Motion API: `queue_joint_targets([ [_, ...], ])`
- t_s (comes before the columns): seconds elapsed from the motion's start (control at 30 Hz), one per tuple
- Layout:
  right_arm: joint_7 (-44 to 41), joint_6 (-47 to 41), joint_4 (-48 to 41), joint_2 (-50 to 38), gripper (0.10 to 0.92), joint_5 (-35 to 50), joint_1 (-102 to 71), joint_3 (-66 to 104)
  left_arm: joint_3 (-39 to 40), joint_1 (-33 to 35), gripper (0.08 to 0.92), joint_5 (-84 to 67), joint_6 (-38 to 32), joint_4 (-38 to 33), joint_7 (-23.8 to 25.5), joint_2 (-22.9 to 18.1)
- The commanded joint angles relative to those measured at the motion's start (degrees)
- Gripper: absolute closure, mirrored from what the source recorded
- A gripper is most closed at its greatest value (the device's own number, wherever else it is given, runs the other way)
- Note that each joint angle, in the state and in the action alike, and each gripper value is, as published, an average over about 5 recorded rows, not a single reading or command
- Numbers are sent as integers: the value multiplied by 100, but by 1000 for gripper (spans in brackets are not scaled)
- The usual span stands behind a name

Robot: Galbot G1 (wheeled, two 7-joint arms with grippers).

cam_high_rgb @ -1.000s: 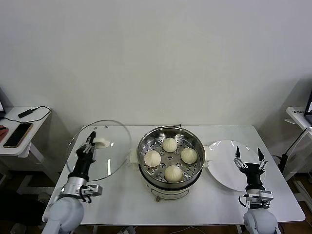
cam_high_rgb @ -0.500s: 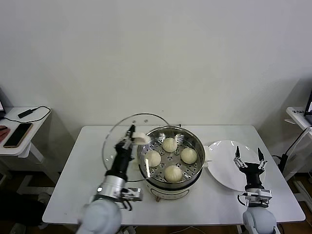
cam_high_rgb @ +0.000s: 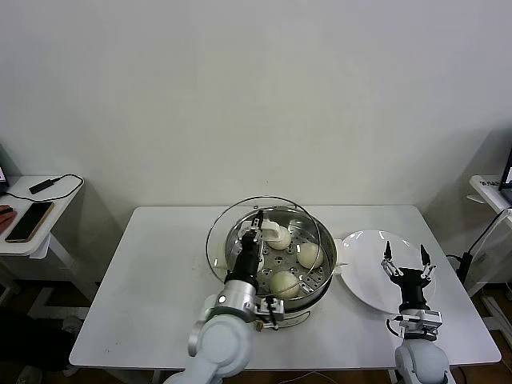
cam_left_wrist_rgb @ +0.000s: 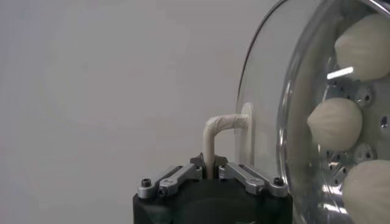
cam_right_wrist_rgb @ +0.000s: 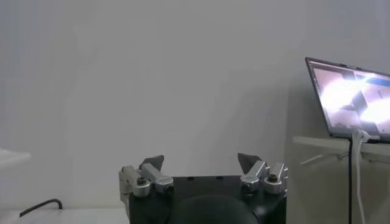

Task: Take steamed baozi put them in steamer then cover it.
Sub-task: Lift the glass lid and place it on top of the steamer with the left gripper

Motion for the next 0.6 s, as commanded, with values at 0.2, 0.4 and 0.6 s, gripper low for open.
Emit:
queue_joint_targets([
  [0.2, -11, 2, -88, 42, 203, -31, 37, 5, 374, -323, 806, 717, 349, 759, 326, -620],
  [0.4, -14, -5, -110, 53, 203, -53, 42, 2, 406, -297, 806, 785, 350, 815, 316, -750],
  [0.6, -17, -7, -133, 47, 203, -54, 42, 17, 401, -286, 806, 813, 337, 935, 258, -836],
])
